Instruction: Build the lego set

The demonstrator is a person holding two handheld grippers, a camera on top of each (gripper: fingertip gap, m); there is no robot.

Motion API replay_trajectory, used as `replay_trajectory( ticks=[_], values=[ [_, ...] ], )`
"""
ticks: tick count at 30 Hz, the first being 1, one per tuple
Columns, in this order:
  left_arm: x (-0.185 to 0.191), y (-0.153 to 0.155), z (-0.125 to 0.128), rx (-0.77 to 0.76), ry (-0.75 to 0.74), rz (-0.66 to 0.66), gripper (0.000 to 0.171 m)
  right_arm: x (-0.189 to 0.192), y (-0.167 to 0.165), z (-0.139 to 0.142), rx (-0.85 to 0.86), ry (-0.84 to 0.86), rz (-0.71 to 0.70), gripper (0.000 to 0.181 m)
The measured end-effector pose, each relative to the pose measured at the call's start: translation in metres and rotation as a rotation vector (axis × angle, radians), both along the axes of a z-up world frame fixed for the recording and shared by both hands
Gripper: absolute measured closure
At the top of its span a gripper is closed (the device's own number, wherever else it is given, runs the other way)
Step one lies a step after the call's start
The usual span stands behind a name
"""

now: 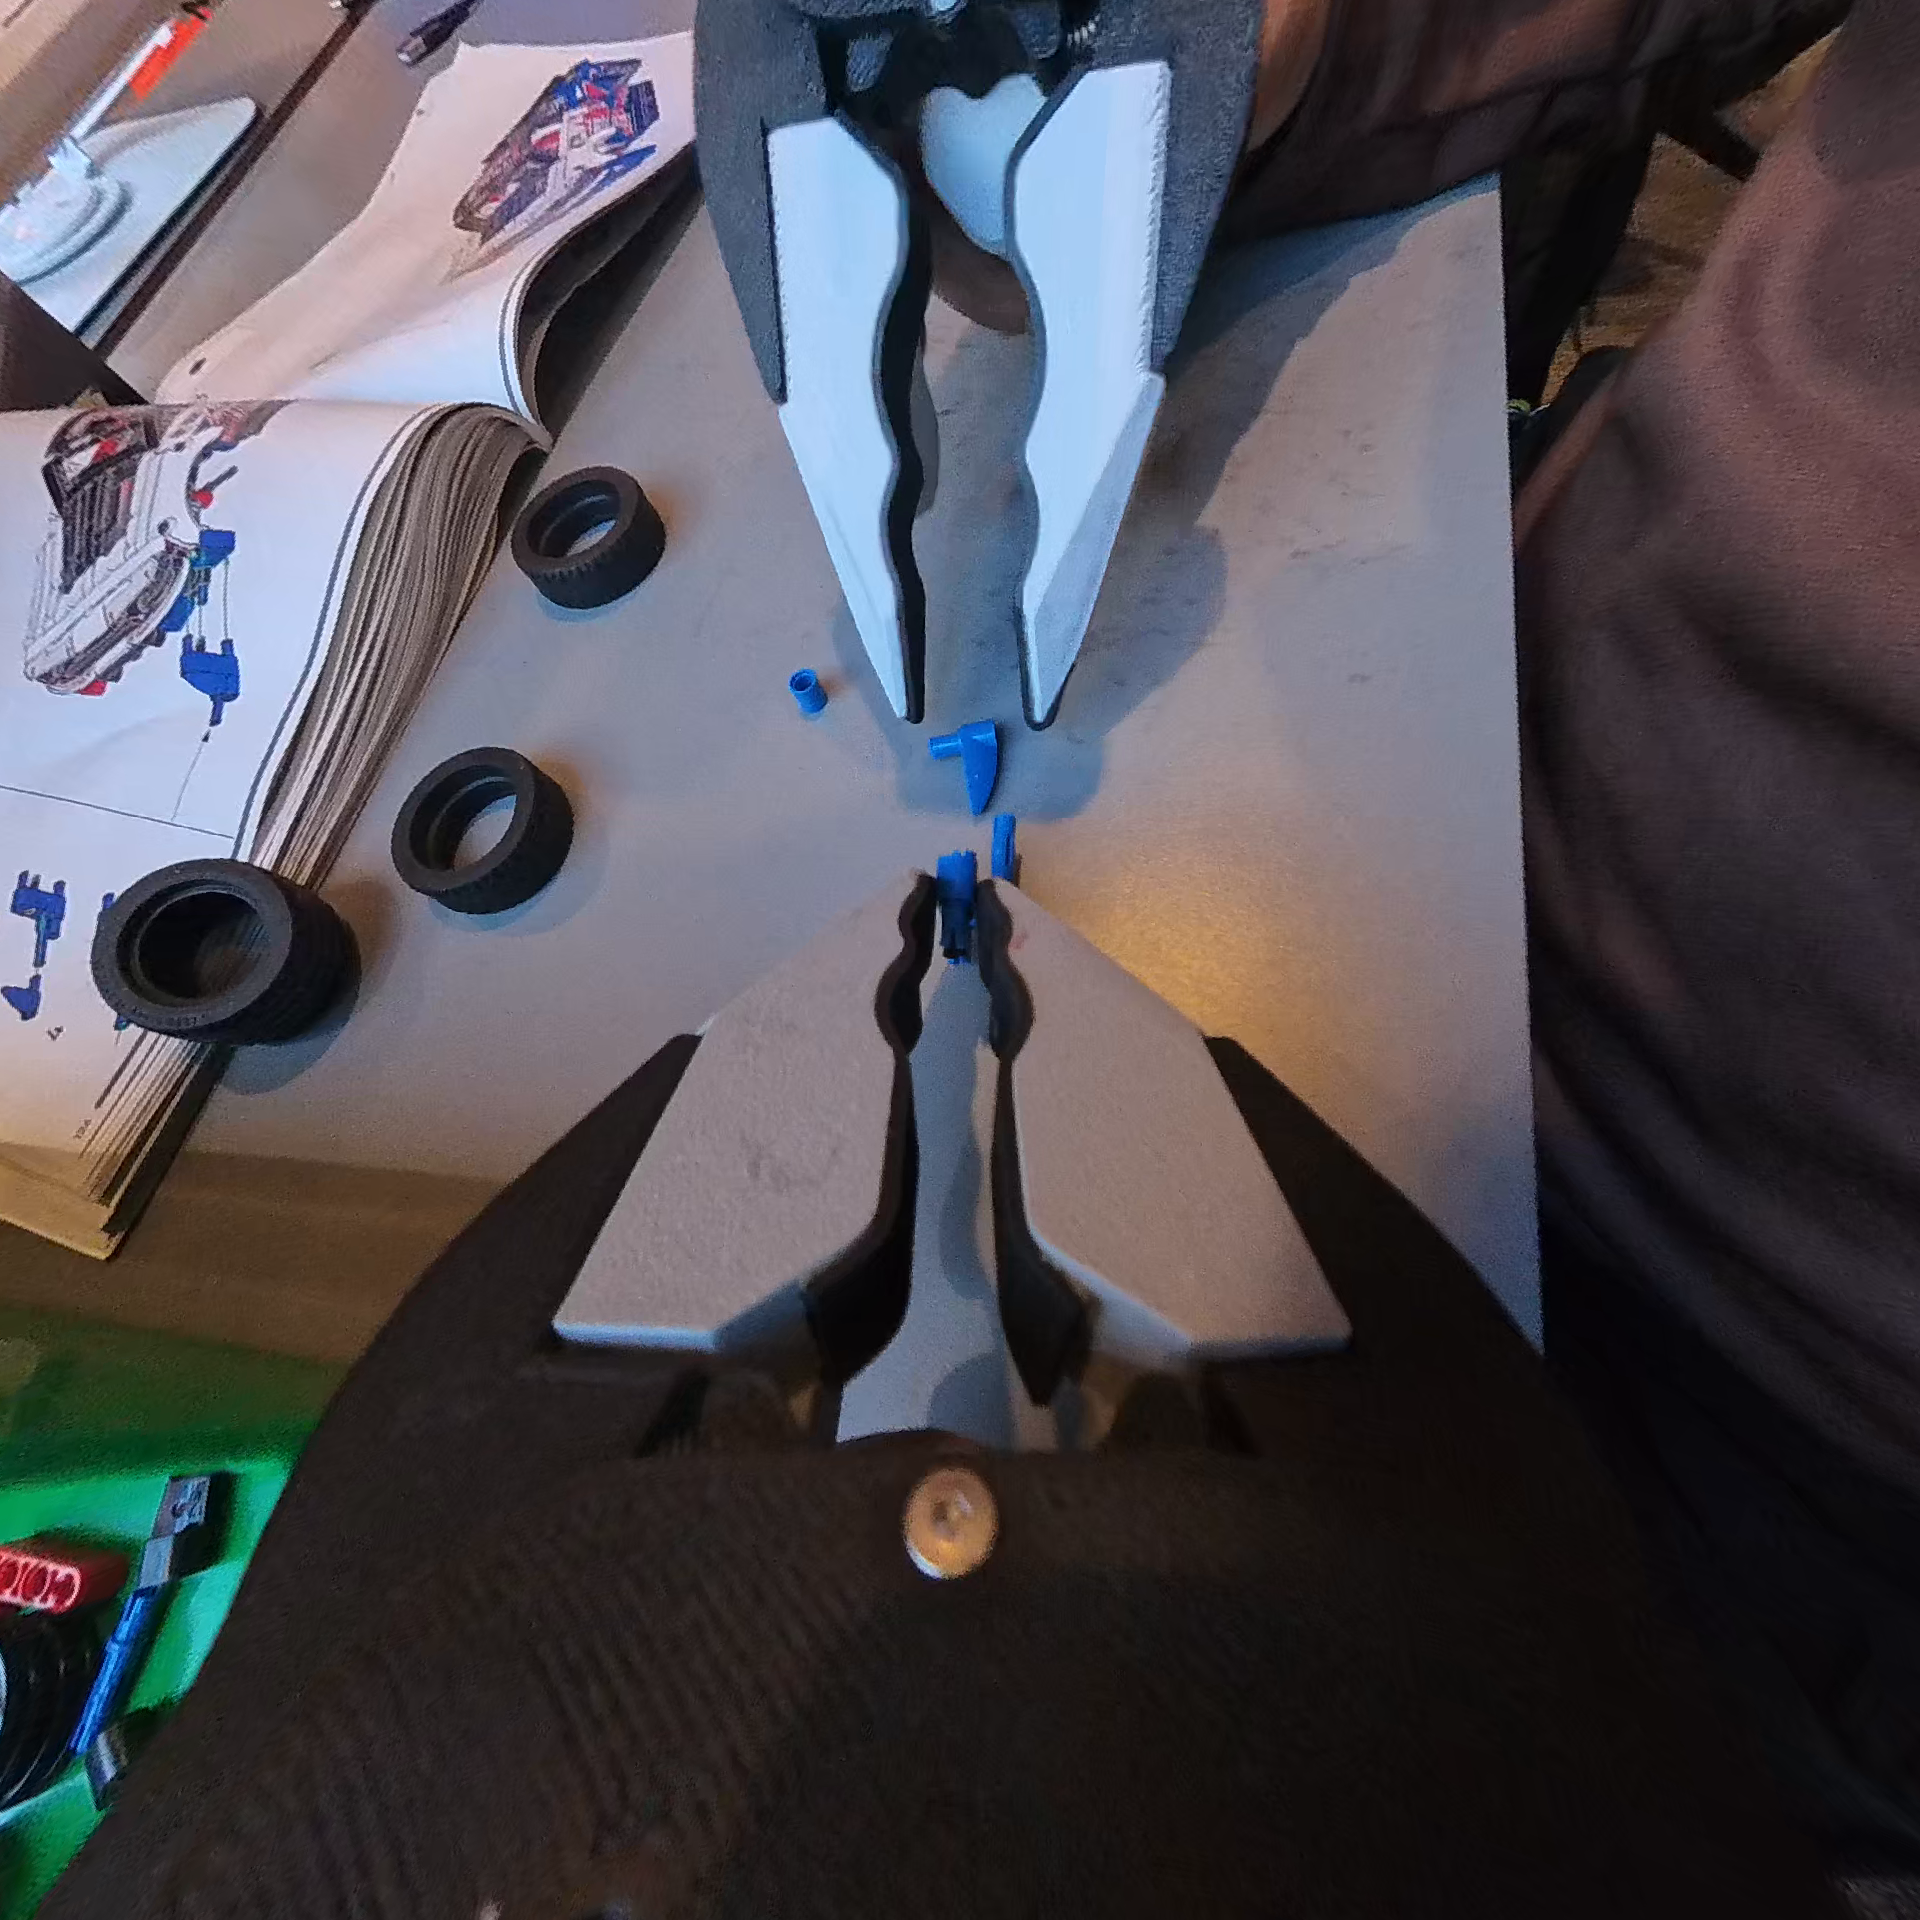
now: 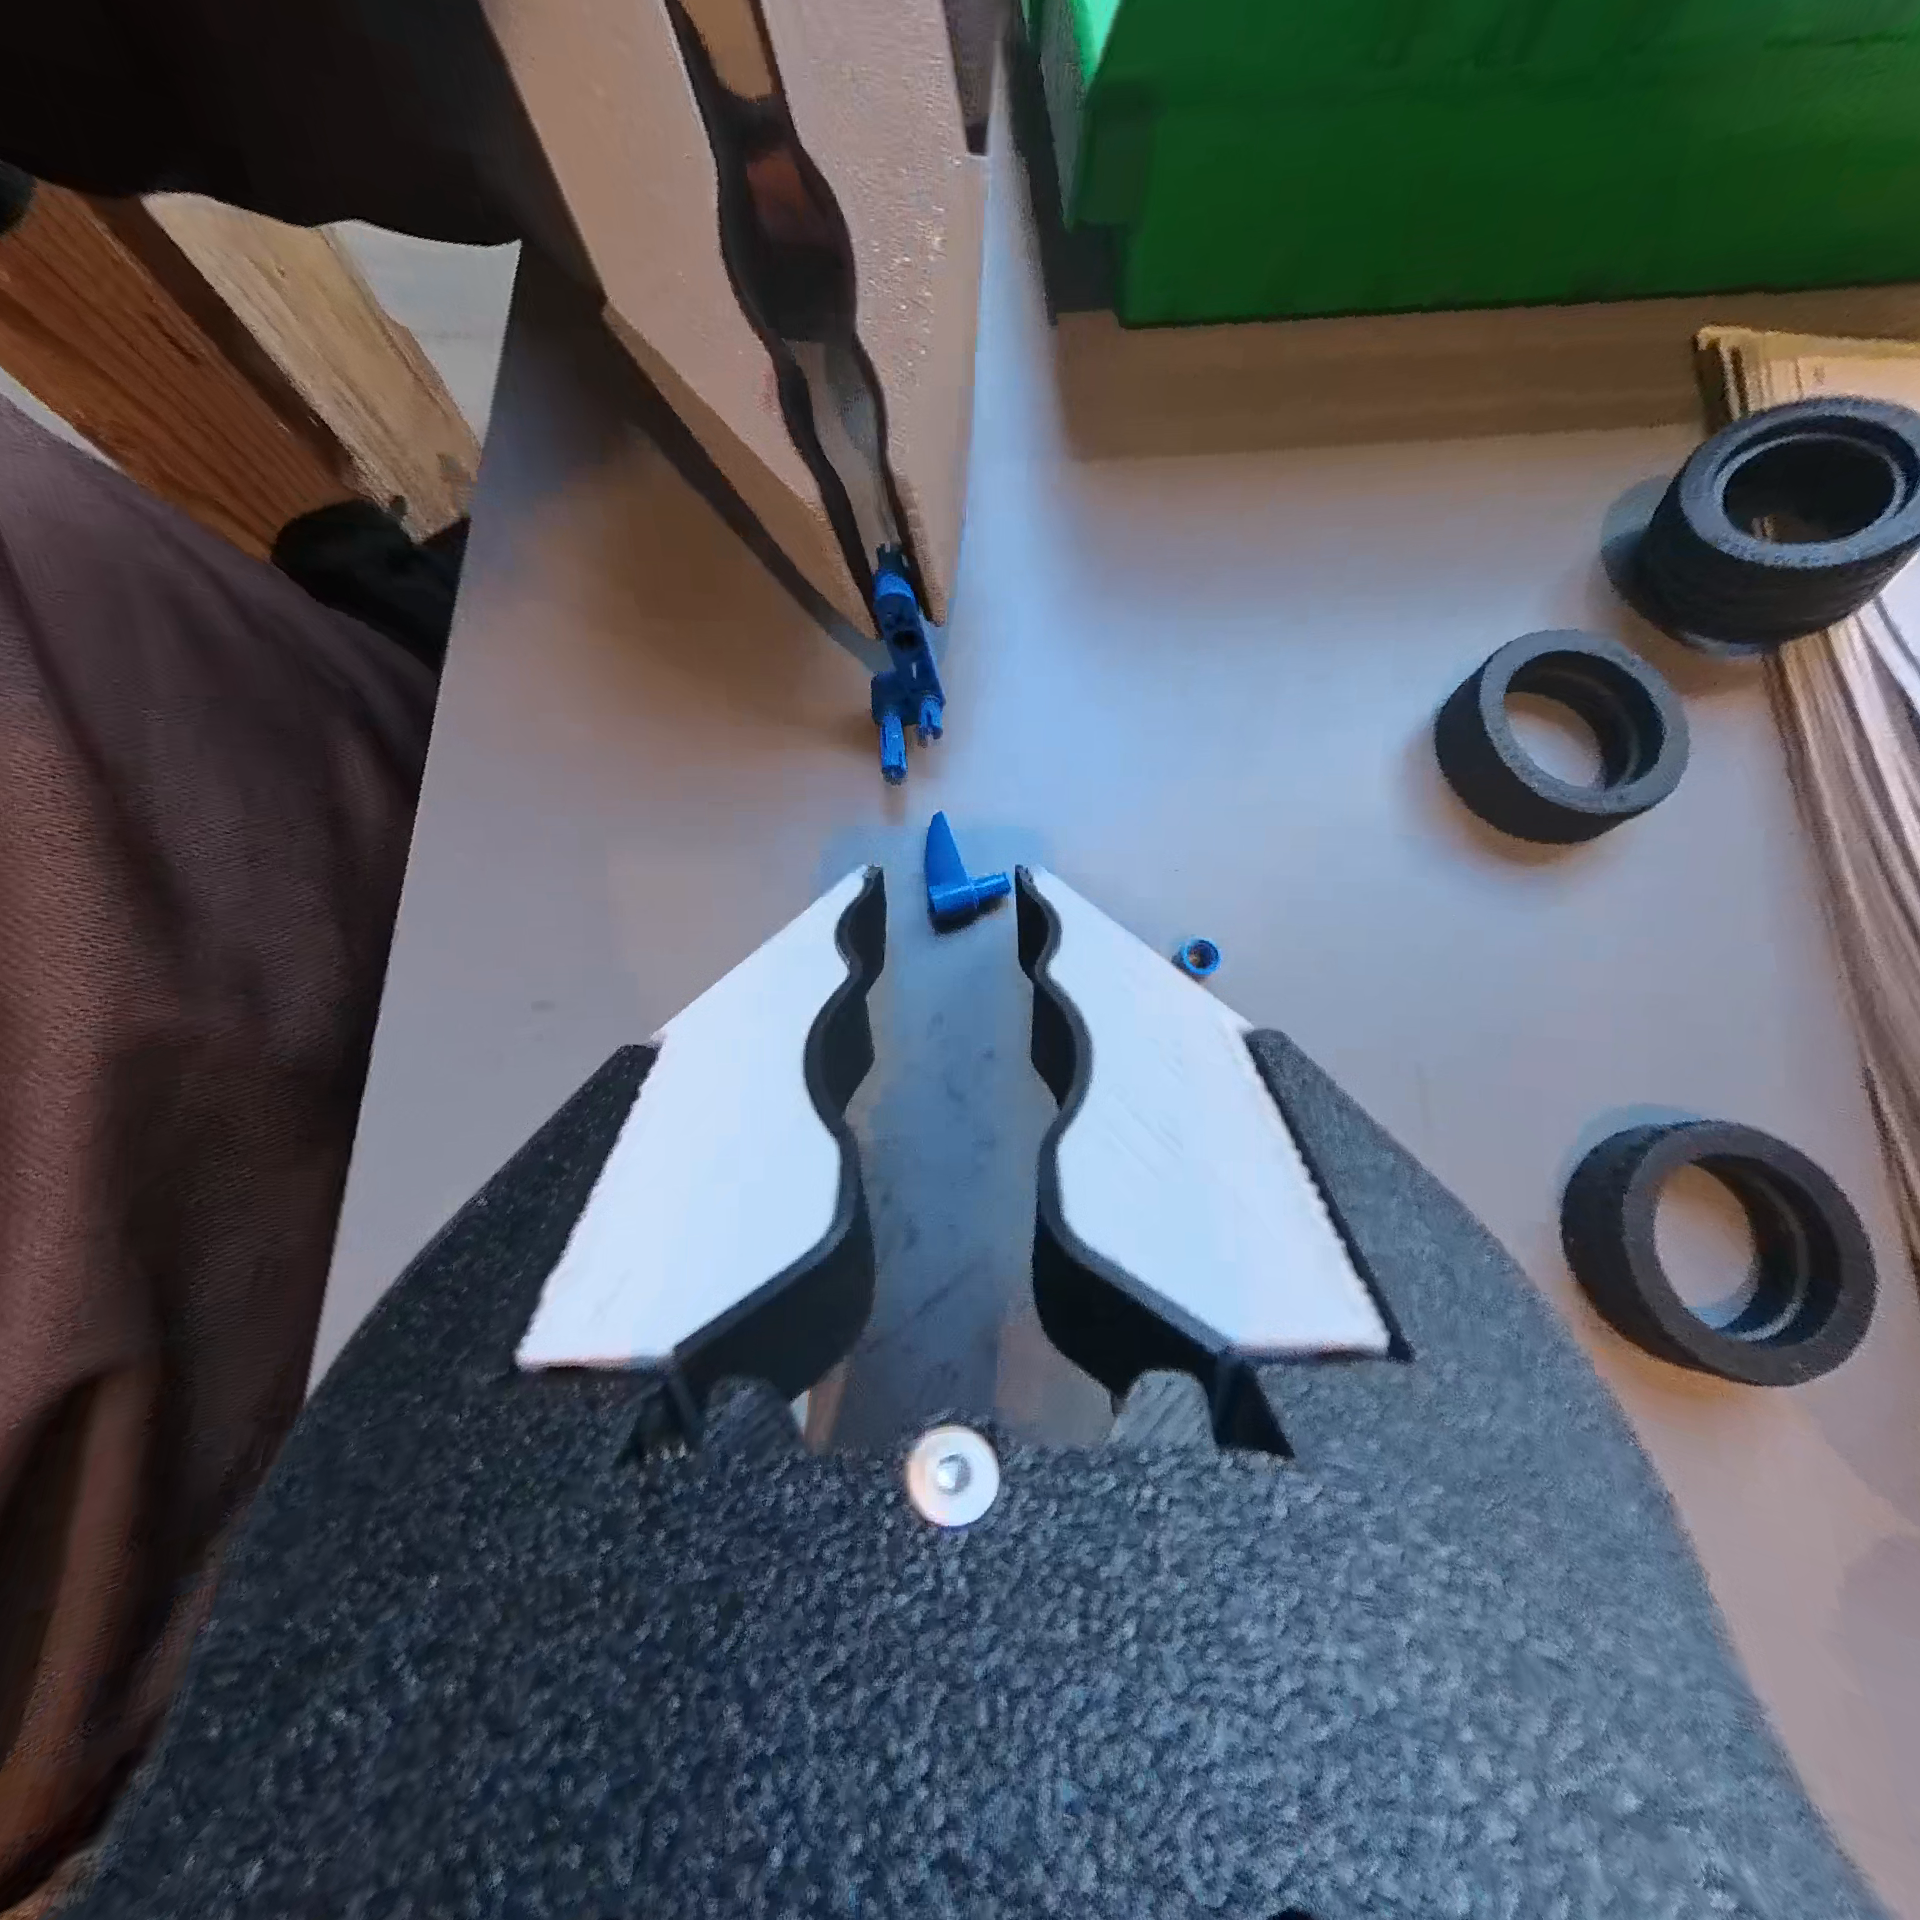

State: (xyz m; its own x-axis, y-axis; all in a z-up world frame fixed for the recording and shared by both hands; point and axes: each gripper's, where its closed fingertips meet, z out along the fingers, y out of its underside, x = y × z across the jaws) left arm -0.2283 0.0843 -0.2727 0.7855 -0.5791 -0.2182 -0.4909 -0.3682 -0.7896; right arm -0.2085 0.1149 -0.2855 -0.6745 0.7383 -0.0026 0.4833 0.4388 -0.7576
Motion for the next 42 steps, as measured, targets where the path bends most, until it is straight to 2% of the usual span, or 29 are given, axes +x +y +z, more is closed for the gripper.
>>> replay_trajectory(
  ticks=[11,15,27,32,34,39,42],
  values=[
    [-0.001,0.001,-0.003,-0.015,0.015,0.008,0.167,0.001,-0.004,-0.006,0.120,0.015,0.094,0.161],
    [-0.002,0.003,-0.004,-0.033,0.003,0.017,0.166,-0.003,-0.004,-0.006,0.082,-0.011,0.079,0.168],
    [0.007,0.012,-0.008,-0.060,0.012,-0.012,0.160,0.006,0.004,0.000,0.005,0.000,0.059,0.172],
    [0.004,0.011,0.006,0.001,-0.015,0.024,0.154,0.006,0.003,0.018,-0.162,-0.003,0.047,0.173],
    [0.002,0.012,0.017,0.052,0.005,0.051,0.155,0.007,0.002,0.030,-0.269,-0.009,0.046,0.173],
    [0.018,0.018,0.047,0.153,0.053,0.017,0.157,0.007,-0.001,0.062,-0.599,-0.046,0.061,0.173],
    [0.026,0.026,0.057,0.202,0.099,0.007,0.157,0.007,0.002,0.072,-0.733,-0.081,0.062,0.173]
  ],
)
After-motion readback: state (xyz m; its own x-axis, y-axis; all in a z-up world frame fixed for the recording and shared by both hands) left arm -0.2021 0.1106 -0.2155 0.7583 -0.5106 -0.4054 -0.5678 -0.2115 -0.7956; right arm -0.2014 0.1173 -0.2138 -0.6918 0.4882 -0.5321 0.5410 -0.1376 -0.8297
